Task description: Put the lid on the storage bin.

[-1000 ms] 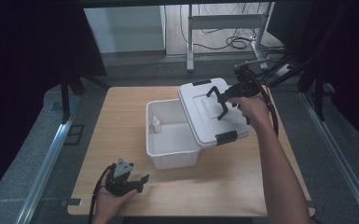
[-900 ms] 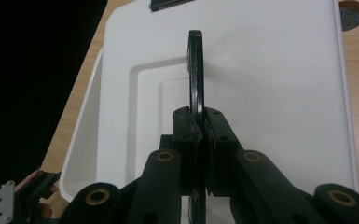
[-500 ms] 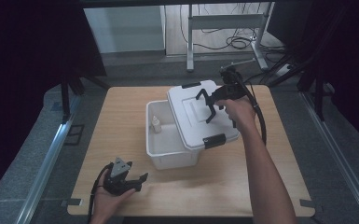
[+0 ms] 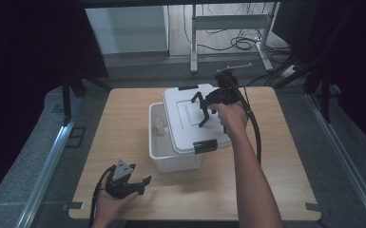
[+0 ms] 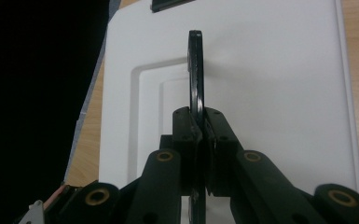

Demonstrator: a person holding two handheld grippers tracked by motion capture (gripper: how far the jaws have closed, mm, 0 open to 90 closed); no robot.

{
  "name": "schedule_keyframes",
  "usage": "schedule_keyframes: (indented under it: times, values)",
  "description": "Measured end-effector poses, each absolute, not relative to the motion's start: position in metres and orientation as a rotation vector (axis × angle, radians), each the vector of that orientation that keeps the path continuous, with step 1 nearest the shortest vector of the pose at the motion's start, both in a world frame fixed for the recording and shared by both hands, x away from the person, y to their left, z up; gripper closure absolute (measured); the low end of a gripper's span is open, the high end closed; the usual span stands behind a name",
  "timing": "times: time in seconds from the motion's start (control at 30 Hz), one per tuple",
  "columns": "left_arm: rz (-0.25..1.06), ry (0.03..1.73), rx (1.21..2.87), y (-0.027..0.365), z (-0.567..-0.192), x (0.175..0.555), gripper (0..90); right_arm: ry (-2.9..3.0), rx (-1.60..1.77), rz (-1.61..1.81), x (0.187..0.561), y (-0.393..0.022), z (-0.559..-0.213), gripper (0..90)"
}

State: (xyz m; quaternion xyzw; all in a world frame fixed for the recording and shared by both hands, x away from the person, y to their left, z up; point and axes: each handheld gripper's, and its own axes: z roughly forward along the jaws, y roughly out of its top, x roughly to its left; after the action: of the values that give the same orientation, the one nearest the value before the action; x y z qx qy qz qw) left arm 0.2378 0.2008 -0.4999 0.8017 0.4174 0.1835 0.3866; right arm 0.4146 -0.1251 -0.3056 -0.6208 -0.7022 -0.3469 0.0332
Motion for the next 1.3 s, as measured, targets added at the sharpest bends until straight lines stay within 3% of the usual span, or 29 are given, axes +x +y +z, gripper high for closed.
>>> schedule_keyframes:
  times: [0.5,1.3]
  values:
    - [0.470,1.060,2.032,0.203,-0.498,0.238,23.3,-2.120,-1.959,-1.026,0.412,-0.083,-0.317,85.2]
    - [0.460,1.057,2.039,0.203,-0.500,0.239,23.3,-2.077,-2.021,-0.996,0.419,-0.054,-0.342,85.1]
